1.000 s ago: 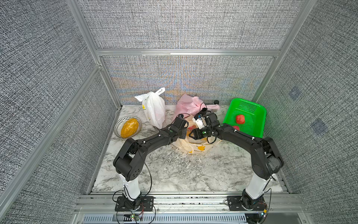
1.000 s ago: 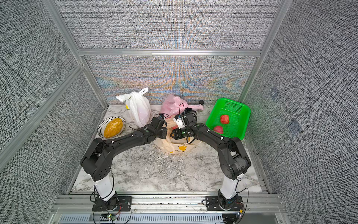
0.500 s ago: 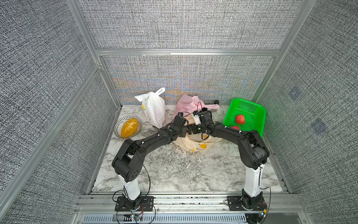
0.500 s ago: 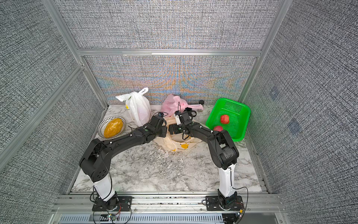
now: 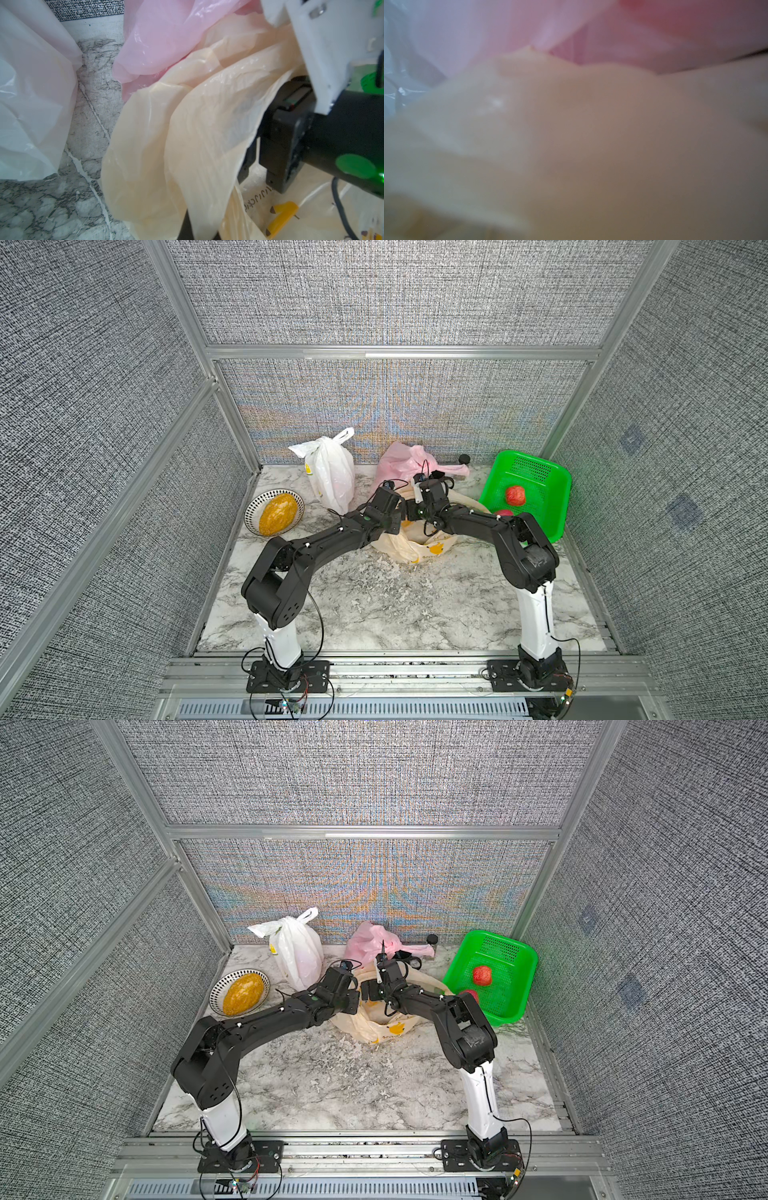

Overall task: Untie the knot of a plastic bag & take out the apple
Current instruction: Pick up the apple from the plastic bag.

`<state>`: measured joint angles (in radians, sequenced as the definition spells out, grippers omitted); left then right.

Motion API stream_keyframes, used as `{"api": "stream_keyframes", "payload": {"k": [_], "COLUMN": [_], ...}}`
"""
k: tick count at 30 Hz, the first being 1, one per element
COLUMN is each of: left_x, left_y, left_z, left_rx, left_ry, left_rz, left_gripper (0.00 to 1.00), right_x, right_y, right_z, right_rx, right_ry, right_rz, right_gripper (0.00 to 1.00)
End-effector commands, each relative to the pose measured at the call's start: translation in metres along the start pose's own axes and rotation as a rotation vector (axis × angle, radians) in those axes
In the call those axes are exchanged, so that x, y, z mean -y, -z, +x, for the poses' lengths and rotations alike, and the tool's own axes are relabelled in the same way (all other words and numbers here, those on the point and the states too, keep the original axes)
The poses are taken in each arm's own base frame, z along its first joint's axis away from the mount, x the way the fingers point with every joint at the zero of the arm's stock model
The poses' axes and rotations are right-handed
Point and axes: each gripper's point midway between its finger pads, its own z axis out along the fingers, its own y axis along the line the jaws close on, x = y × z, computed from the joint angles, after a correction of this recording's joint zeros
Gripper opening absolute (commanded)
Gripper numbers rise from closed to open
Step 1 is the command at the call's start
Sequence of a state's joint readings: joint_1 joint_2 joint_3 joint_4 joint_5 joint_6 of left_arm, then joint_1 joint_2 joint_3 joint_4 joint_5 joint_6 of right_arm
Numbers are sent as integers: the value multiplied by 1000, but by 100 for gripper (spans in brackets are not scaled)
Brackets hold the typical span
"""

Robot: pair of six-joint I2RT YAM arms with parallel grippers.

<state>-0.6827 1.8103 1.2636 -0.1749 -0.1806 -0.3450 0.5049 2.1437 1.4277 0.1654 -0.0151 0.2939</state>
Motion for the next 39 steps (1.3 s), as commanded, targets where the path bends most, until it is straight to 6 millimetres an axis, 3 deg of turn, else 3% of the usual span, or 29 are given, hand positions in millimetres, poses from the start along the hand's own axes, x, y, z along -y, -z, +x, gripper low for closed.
{"api": "stream_keyframes", "payload": {"k": [1,10,15,20,24,27,33,39], "left_x": [2,1,1,0,-1,-2,-3,-6], "left_y": [-1,-1,-1,0,-1,-1,0,2], "left_z": [1,3,4,5,7,7,8,11], "left_rx": [-11,-19,-23,-23,-25,-24,-20,-19], "left_ry": [-2,-6,-6,-4,0,-1,0,-2], "left_rz": [13,10,10,5,2,-3,-7,-17], "left_gripper": [0,0,0,0,1,1,2,2], "right_x": [-3,-1,-4,-9,-11,-14,-21,-23], "right_y": [-5,-26,-24,-16,-7,1,14,39], "right_z": [-23,-31,-33,-31,-29,-22,3,23], "right_rx": [98,155,180,181,165,127,26,-35], "right_ry": [-26,-38,-36,-17,0,18,40,58], "right_rz": [3,15,-9,-38,-49,-66,-116,-145], "right_gripper": [98,97,76,52,50,40,37,37]}}
